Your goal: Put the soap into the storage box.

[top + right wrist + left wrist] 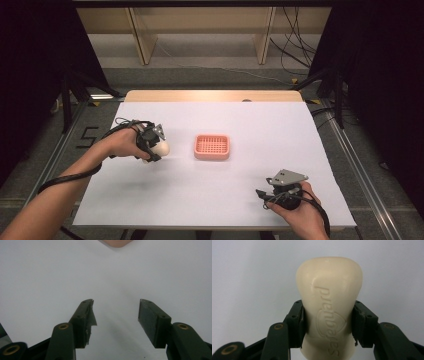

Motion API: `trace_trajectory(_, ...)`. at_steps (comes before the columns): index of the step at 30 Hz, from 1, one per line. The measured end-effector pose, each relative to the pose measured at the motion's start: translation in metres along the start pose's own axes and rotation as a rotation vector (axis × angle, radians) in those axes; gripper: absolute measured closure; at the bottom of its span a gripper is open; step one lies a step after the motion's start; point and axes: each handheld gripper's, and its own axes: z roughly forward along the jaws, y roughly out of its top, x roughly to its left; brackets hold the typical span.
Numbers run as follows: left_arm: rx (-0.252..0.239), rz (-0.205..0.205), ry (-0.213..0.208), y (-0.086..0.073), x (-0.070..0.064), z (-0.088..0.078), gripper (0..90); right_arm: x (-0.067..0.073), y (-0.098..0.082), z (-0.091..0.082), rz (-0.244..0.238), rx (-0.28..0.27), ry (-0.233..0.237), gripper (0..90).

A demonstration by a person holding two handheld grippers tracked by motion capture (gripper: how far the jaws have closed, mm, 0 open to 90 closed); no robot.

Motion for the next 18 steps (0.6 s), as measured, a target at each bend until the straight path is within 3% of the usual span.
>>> trace_trajectory(18, -0.01, 0.007, -0.001, 0.012, 0.0, -0.002, 49.7, -0.001, 0.0, 0.0, -0.012, -0.011, -0.005, 46.3)
